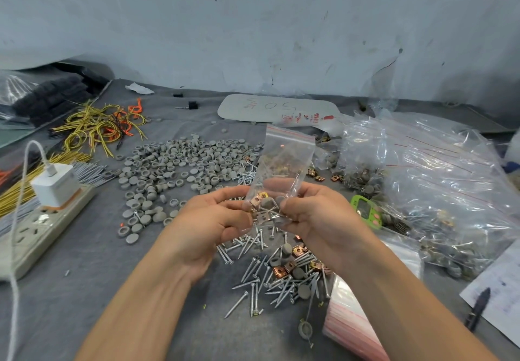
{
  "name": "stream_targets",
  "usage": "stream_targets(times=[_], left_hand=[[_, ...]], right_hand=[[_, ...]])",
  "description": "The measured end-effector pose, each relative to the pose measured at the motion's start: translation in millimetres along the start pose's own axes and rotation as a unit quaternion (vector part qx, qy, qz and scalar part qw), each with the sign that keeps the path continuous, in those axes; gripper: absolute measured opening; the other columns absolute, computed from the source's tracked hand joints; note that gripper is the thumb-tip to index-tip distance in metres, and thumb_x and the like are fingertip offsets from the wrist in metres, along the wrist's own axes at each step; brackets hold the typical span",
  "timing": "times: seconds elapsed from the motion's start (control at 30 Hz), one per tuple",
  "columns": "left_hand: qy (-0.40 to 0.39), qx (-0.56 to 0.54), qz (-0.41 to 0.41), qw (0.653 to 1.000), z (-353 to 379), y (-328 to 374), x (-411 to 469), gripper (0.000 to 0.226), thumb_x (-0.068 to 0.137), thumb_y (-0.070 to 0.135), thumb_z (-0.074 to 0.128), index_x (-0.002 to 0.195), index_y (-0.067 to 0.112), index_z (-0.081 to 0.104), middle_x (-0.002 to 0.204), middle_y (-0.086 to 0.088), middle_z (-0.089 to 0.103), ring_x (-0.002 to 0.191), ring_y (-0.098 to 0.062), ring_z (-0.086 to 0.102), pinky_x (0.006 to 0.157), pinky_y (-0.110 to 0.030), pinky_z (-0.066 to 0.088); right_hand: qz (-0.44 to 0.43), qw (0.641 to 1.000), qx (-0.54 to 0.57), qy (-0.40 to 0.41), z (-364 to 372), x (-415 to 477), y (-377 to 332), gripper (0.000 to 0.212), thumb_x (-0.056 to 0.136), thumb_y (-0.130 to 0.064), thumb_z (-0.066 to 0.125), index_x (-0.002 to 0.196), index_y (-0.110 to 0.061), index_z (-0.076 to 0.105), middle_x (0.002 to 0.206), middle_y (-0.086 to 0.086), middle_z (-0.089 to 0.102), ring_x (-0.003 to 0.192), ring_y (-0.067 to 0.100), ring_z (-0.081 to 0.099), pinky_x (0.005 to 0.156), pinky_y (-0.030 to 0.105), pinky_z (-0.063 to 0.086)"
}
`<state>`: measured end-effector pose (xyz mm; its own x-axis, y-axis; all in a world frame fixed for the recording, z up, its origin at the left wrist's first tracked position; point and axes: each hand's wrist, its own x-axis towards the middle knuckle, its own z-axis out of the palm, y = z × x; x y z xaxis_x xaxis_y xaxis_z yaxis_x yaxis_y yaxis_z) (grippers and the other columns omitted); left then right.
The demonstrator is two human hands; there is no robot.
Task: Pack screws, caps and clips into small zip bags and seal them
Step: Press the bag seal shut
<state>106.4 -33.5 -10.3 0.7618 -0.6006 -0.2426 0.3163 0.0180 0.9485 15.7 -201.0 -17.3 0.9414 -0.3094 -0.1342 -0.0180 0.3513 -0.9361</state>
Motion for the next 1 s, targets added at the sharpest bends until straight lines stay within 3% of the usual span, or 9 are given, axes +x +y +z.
stream_targets(times=[0.1, 0.17, 0.3, 0.47, 0.57, 0.73, 0.8, 0.87, 1.0], left_hand=[[-0.007, 0.015, 0.000, 1.000, 0.8, -0.2, -0.8, 0.053, 0.077, -0.025, 0.060, 0.117, 0.010, 0.070, 0.076, 0.003, 0.072, 0.070, -0.007, 0.069, 0.066, -0.024, 0.057], [-0.019, 0.029, 0.001, 0.999, 1.7, -0.1, -2.2, 0.053, 0.080, -0.021, 0.061, 0.121, 0.011, 0.069, 0.078, 0.004, 0.071, 0.073, -0.006, 0.069, 0.071, -0.026, 0.057], [-0.019, 0.031, 0.005, 0.999, 6.5, 0.5, -3.6, 0.042, 0.086, -0.007, 0.068, 0.123, 0.012, 0.069, 0.105, -0.004, 0.079, 0.085, -0.009, 0.073, 0.073, -0.024, 0.061], [-0.005, 0.074, 0.021, 0.997, 6.7, -1.1, -3.0, 0.045, 0.083, -0.008, 0.067, 0.121, 0.016, 0.071, 0.095, -0.003, 0.077, 0.076, -0.009, 0.064, 0.056, -0.020, 0.048], [0.002, 0.091, 0.032, 0.995, 6.9, -2.7, -2.2, 0.042, 0.081, -0.008, 0.064, 0.109, 0.019, 0.078, 0.087, -0.002, 0.075, 0.075, -0.010, 0.058, 0.058, -0.021, 0.043], [-0.006, 0.125, 0.062, 0.990, 11.2, -3.9, -3.4, 0.018, 0.090, 0.019, 0.071, 0.103, 0.027, 0.081, 0.103, 0.004, 0.079, 0.093, -0.004, 0.069, 0.084, -0.034, 0.043], [0.018, 0.117, 0.069, 0.991, 10.8, -4.9, -1.5, 0.015, 0.089, 0.019, 0.073, 0.101, 0.022, 0.082, 0.105, -0.004, 0.079, 0.103, -0.016, 0.069, 0.093, -0.038, 0.047], [0.049, 0.107, 0.073, 0.990, 10.6, -6.0, 0.2, 0.013, 0.087, 0.015, 0.075, 0.096, 0.019, 0.083, 0.104, -0.010, 0.078, 0.103, -0.033, 0.067, 0.095, -0.043, 0.049], [0.067, 0.058, 0.085, 0.992, 12.6, -5.5, 0.5, 0.018, 0.081, 0.001, 0.075, 0.086, 0.017, 0.083, 0.093, -0.007, 0.080, 0.085, -0.018, 0.068, 0.076, -0.026, 0.049]], right_hand=[[-0.010, 1.000, -0.013, 0.006, -0.6, -0.9, 0.5, 0.034, 0.096, 0.013, 0.053, 0.113, -0.007, 0.075, 0.105, 0.013, 0.079, 0.091, 0.020, 0.075, 0.076, 0.030, 0.058], [-0.025, 0.999, -0.033, 0.007, -0.4, -1.9, 0.8, 0.031, 0.097, 0.010, 0.055, 0.114, -0.009, 0.073, 0.108, 0.010, 0.079, 0.094, 0.019, 0.075, 0.079, 0.031, 0.056], [-0.046, 0.998, -0.049, 0.009, -0.7, -2.4, -0.3, 0.031, 0.097, 0.012, 0.056, 0.113, -0.010, 0.072, 0.108, 0.009, 0.079, 0.092, 0.018, 0.076, 0.075, 0.027, 0.058], [-0.052, 0.997, -0.052, -0.004, 3.3, -5.7, -1.7, 0.032, 0.095, 0.013, 0.059, 0.113, -0.009, 0.074, 0.113, 0.027, 0.073, 0.087, 0.021, 0.071, 0.083, 0.034, 0.059], [-0.050, 0.997, -0.051, 0.002, 5.1, -6.4, -1.9, 0.031, 0.095, 0.011, 0.060, 0.112, -0.009, 0.074, 0.117, 0.033, 0.068, 0.092, 0.026, 0.069, 0.096, 0.048, 0.054], [-0.052, 0.996, -0.068, -0.016, 7.0, -5.8, -1.9, 0.040, 0.096, 0.013, 0.055, 0.127, -0.011, 0.064, 0.111, 0.009, 0.079, 0.095, 0.013, 0.073, 0.087, 0.029, 0.055], [-0.062, 0.994, -0.088, -0.018, 8.0, -6.4, -2.1, 0.049, 0.096, 0.014, 0.055, 0.134, -0.016, 0.060, 0.111, 0.009, 0.079, 0.098, 0.017, 0.073, 0.092, 0.032, 0.057], [-0.066, 0.993, -0.096, -0.027, 8.8, -7.2, -2.4, 0.054, 0.095, 0.013, 0.056, 0.137, -0.022, 0.057, 0.112, 0.010, 0.078, 0.097, 0.019, 0.073, 0.089, 0.030, 0.059], [-0.040, 0.999, -0.018, -0.012, 7.0, -5.1, -4.3, 0.061, 0.092, 0.010, 0.063, 0.142, -0.022, 0.055, 0.113, 0.016, 0.077, 0.092, 0.019, 0.074, 0.074, 0.030, 0.058]])
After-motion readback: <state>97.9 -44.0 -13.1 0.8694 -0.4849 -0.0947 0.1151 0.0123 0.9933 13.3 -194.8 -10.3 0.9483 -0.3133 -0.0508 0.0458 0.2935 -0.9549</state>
